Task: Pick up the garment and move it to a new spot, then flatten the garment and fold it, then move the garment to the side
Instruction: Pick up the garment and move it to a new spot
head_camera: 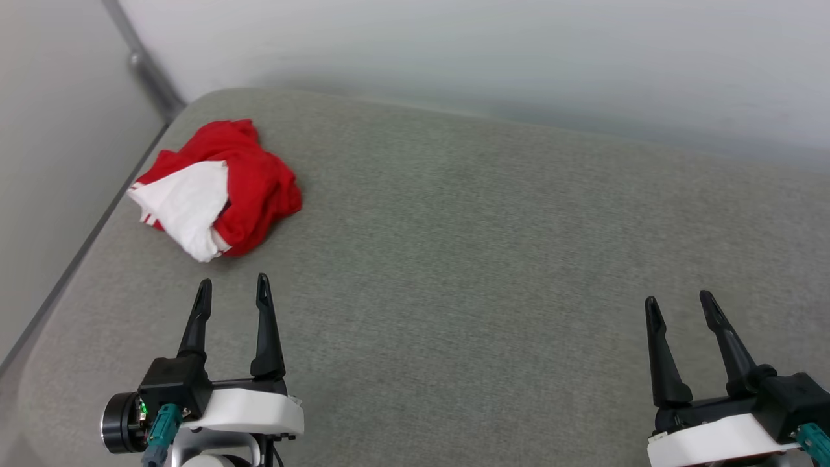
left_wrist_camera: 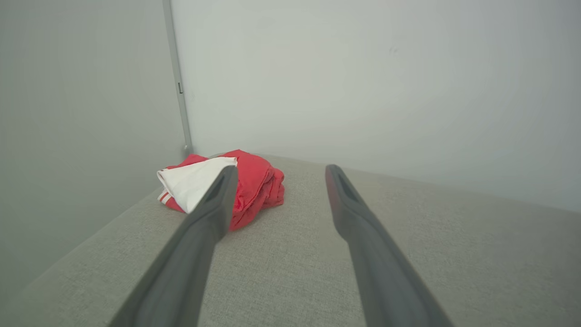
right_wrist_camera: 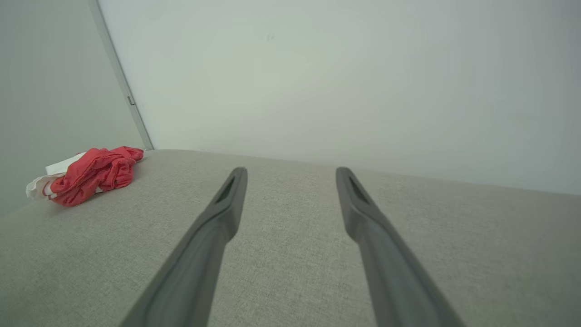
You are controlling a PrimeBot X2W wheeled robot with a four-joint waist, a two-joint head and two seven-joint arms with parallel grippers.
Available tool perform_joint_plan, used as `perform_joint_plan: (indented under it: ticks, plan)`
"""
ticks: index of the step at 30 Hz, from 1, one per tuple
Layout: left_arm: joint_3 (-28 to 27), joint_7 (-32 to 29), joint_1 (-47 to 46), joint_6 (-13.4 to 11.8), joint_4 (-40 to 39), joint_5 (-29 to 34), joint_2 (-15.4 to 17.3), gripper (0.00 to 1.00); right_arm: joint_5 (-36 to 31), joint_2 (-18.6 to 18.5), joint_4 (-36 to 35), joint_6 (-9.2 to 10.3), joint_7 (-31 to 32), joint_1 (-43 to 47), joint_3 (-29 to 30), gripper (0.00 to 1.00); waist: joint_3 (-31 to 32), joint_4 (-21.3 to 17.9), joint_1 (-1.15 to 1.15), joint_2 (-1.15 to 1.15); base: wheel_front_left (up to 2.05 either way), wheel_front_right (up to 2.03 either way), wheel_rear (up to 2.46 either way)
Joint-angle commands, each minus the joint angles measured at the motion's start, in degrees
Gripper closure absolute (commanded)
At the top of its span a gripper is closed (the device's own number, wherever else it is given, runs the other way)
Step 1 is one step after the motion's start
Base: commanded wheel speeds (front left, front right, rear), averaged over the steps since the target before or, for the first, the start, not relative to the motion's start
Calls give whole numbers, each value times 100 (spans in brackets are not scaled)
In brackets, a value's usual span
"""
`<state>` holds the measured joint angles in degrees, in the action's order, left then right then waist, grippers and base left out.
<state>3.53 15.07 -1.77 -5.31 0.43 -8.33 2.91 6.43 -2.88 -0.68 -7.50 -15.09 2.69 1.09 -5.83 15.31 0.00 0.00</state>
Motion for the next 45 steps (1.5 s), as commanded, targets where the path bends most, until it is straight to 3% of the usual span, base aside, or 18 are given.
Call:
perform_joint_plan:
  ticks: [1, 12, 21, 25, 31, 34, 40, 45]
  plan:
    - [-16, 16, -61, -24, 10, -40, -3, 0, -66, 1, -8, 2, -12, -16, -13, 0, -6, 205, 0, 0, 0, 0, 0]
    - [-60, 16, 37, -75, 41, -137, -4, 0, -191, 1, -23, 2, -13, 40, -84, 0, 21, 800, 0, 0, 0, 0, 0]
    - [-206, 16, 13, -59, 48, -208, -3, 0, -259, 1, -45, 2, -13, 52, -139, 0, -8, 913, 0, 0, 0, 0, 0]
    - [-533, 16, -375, 172, -18, -279, 2, 0, -348, 1, -96, 2, -13, -53, -158, 0, -140, 870, 0, 0, 0, 0, 0]
    - [-1319, 16, -1357, 826, 52, -170, 41, 0, -574, 1, -249, 2, -13, -312, -130, 0, -601, 663, 0, 0, 0, 0, 0]
    - [-1689, 16, -1951, 1045, 130, -178, 144, 0, -739, 1, -373, 2, -12, -449, -133, 0, -925, 537, 0, 0, 0, 0, 0]
    - [-2176, 16, -3056, 1245, 400, -526, 644, 0, -1047, 0, -676, 2, -13, -804, -10, 0, -1607, 267, 0, 0, 0, 0, 0]
    - [-1859, 15, -3789, 1268, 923, -1040, 1364, 0, -1222, -19, -914, 2, -12, -1048, 78, 0, -2062, 166, 0, 0, 0, 0, 0]
